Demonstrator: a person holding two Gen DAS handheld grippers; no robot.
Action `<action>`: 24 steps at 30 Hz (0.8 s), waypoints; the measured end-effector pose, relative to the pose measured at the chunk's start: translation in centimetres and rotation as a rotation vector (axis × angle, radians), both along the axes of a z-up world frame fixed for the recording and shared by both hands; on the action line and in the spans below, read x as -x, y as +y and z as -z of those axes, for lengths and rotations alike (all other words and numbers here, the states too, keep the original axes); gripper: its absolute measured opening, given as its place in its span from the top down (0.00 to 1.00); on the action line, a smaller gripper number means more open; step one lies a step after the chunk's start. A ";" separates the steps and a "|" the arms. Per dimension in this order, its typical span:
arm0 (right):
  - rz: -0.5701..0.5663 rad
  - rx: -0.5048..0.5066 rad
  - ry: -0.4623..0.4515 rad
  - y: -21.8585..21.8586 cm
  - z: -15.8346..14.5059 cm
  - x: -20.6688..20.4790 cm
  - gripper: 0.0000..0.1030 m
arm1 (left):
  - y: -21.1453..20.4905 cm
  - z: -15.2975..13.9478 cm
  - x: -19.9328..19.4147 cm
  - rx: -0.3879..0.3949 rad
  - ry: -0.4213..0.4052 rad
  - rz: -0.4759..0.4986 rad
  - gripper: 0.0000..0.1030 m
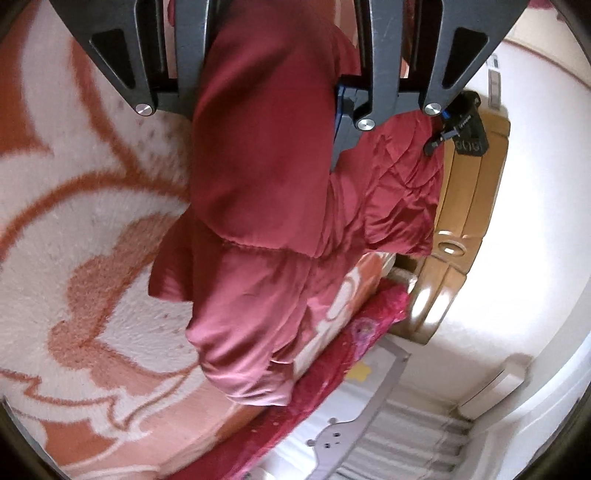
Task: Fold large clothes
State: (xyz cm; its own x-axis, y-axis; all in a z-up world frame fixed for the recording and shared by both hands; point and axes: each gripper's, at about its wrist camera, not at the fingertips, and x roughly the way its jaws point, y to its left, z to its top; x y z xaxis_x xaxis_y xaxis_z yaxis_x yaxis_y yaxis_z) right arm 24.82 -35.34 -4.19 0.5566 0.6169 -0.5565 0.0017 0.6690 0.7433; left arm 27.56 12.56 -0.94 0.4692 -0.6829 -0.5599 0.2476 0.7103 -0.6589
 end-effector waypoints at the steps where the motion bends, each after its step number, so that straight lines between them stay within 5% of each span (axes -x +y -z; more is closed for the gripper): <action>1: -0.007 0.003 -0.006 0.2 -0.3 0.9 0.67 | 0.4 -0.3 0.9 0.004 -0.004 -0.001 0.62; 13: -0.062 0.023 -0.022 2.7 -1.1 12.0 0.67 | 3.2 0.1 11.6 0.007 -0.005 -0.006 0.62; 24: -0.026 -0.018 0.036 1.6 2.2 14.9 0.65 | 4.0 3.1 15.1 -0.034 0.063 0.005 0.62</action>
